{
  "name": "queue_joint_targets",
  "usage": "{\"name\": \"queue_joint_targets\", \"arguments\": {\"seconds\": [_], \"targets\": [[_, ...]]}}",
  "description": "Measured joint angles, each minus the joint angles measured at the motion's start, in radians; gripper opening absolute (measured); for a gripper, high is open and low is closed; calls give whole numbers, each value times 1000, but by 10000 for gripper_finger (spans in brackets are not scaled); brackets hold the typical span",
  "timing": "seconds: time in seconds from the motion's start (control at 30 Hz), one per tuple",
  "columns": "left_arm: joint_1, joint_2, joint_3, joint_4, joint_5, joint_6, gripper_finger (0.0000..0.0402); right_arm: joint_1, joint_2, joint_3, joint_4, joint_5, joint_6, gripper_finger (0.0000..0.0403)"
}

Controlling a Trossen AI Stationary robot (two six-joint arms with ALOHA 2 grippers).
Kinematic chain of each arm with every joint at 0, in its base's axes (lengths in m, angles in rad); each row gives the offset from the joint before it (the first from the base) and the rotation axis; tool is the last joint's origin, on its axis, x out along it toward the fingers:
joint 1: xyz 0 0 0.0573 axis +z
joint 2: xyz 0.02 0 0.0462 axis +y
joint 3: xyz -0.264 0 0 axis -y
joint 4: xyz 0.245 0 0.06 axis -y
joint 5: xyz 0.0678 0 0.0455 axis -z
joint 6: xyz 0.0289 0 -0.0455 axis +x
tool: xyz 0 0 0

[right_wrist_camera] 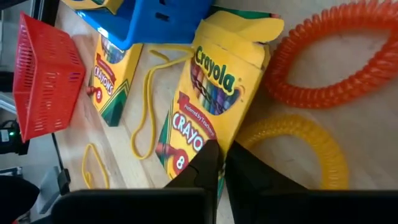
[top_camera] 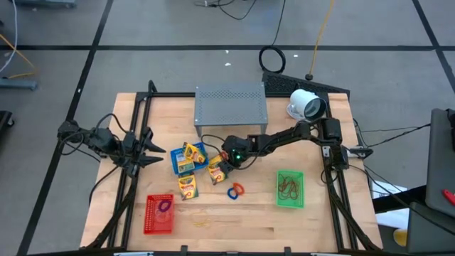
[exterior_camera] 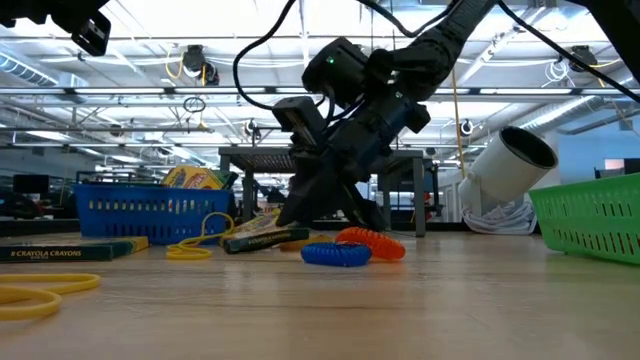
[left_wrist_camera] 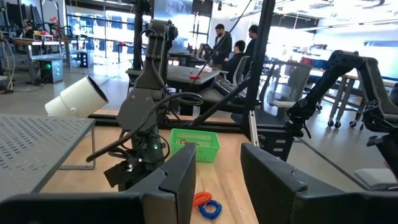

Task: Pick & Place Office Desk Supplies
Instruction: Put the yellow crayon box into the blue bin

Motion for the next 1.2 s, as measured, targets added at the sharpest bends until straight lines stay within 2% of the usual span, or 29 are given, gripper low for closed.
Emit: {"name": "queue_joint_targets", "arguments": {"seconds": [0.37, 0.67, 0.93, 1.2], "targets": [[0, 0, 0, 4, -2, -5, 136, 2, -54, 1, -55, -25, -48, 2], [0, 0, 0, 12, -10, -25, 136, 2, -145, 0, -178, 16, -121, 1], [0, 0, 0, 20, -10, -39, 136, 4, -260, 0, -384, 156, -205, 0], [0, 0, 0, 29, -11, -51, 136, 87, -405, 0, -486, 408, -326, 0]]}}
